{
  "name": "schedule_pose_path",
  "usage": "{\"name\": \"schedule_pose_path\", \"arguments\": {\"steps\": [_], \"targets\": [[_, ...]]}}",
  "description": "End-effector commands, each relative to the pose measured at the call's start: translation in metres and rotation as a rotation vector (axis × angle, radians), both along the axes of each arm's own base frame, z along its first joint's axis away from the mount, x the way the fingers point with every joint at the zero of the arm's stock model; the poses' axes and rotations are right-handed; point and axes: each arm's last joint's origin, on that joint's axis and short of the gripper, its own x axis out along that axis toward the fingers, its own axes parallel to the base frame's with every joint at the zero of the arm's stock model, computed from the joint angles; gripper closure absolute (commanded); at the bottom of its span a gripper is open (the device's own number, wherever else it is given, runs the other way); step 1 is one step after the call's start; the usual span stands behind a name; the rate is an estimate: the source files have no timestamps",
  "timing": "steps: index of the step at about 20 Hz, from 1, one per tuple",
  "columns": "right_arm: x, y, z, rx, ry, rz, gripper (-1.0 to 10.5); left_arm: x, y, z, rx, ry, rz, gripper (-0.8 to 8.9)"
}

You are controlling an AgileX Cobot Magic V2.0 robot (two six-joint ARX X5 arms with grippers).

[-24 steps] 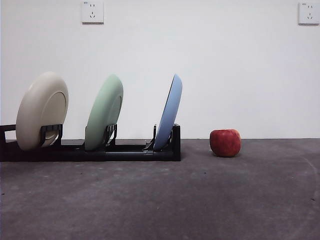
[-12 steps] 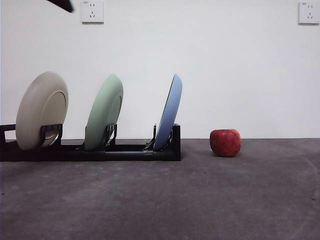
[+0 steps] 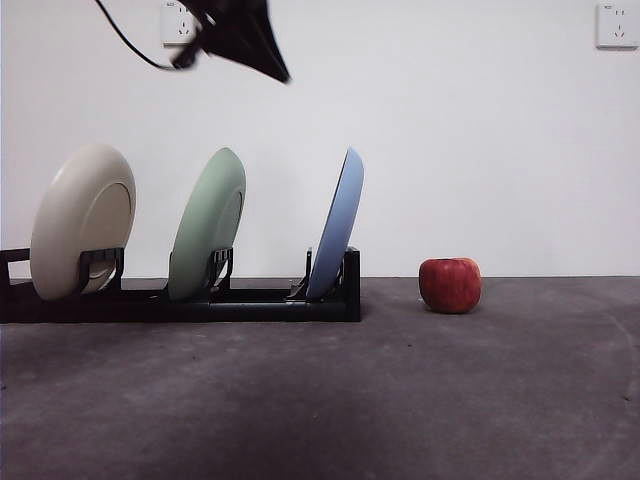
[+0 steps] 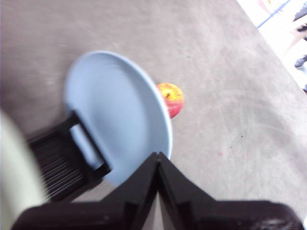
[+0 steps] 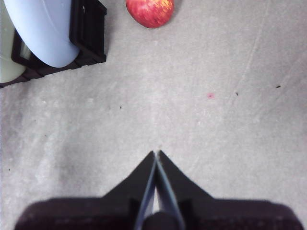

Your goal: Take the blue plate from the plate rack,put the plate on the table,take the apple from the table,put the apple in the plate

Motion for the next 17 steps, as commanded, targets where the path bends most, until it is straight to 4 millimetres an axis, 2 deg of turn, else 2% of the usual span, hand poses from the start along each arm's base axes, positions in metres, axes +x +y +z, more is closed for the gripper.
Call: {"name": "schedule_pose_path", "arguments": {"steps": [1,3,4,5,6,11,17], "targets": [[-0.001,0.0,0.001,0.001,0.012,0.005,9.5,0.012,-0.017,-0.02,-0.021,0.046,0.001,8.17],[-0.003,0.0,0.0,0.001,0.03,0.005,9.5,0.02,-0.029,-0.037,-0.019,0.068,-0.015,8.0],[-0.003,0.0,-0.001,0.0,0.037,0.005,9.5,0.022,-0.033,-0.043,-0.015,0.078,-0.021,7.33],[-0.004,0.0,-0.001,0.0,0.043,0.005,9.5,0.024,-0.038,-0.048,-0.005,0.084,-0.024,5.99],[-0.004,0.0,-0.001,-0.001,0.047,0.005,9.5,0.023,-0.042,-0.051,0.001,0.085,-0.029,5.23],[-0.005,0.0,-0.002,-0.002,0.057,0.005,9.5,0.023,-0.062,-0.055,-0.015,0.043,-0.052,5.11],[-0.005,0.0,-0.002,-0.003,0.06,0.005,9.5,0.03,-0.071,-0.078,0.062,0.074,0.017,5.11]]}}
